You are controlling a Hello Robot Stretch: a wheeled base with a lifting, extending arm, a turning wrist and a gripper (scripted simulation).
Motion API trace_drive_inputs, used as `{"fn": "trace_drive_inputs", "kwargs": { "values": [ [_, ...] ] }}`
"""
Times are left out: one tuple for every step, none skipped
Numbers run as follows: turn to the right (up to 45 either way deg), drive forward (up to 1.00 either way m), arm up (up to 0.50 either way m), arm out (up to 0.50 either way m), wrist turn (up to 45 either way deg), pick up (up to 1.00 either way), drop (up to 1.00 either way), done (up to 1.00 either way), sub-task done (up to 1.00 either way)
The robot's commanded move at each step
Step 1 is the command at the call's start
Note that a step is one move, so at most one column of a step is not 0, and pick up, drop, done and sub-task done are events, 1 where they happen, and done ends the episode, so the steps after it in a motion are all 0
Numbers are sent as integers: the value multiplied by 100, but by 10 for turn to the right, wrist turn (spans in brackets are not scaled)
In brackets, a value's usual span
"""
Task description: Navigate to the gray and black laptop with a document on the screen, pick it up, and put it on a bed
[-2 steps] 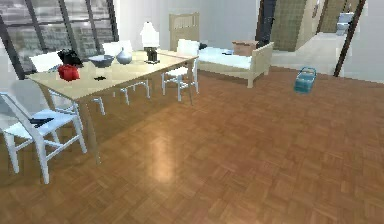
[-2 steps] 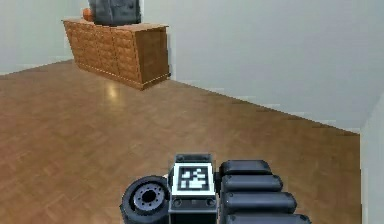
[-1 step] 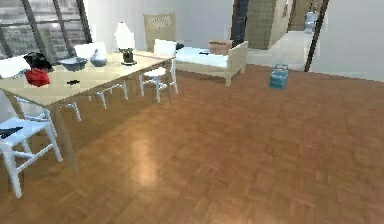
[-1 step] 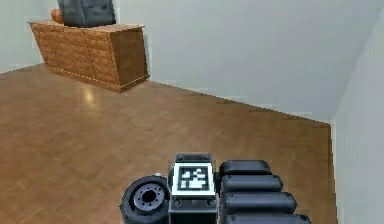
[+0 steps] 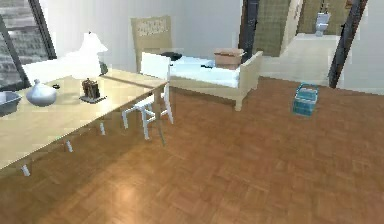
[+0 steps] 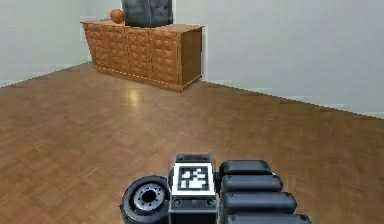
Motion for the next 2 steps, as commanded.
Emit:
{"fn": "trace_drive_inputs", "kwargs": {
  "values": [
    [30,0,0,0,0,0,0,0,0],
    [0,100,0,0,0,0,0,0,0]
  ]
}}
